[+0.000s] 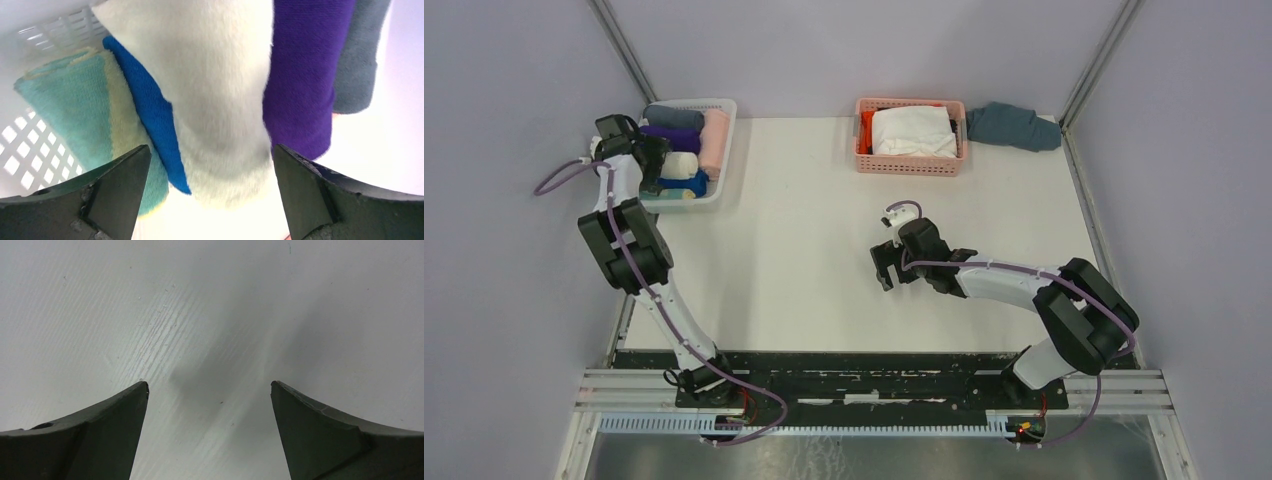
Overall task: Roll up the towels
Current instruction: Place the towel in the bin, then reset both arms
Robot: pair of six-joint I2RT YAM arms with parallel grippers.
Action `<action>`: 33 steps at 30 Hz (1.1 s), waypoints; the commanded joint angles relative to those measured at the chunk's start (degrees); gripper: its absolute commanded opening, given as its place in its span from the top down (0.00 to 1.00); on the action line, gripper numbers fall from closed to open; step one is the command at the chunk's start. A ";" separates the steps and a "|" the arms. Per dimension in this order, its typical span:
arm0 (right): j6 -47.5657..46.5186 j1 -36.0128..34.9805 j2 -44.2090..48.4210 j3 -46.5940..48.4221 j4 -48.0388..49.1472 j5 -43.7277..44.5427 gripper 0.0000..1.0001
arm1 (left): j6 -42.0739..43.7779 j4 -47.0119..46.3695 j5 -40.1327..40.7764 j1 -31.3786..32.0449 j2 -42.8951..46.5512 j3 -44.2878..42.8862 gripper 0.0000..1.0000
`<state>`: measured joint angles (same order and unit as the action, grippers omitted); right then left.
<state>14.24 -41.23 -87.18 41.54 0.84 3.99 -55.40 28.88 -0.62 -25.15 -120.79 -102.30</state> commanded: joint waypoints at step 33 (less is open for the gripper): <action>2.09 0.72 49.94 10.87 -36.48 38.56 0.00 | 42.57 -11.77 22.08 40.97 88.85 50.45 0.01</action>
<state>17.06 -40.75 -44.38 49.74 -29.69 36.40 -20.36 21.32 12.36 12.58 -41.98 -56.55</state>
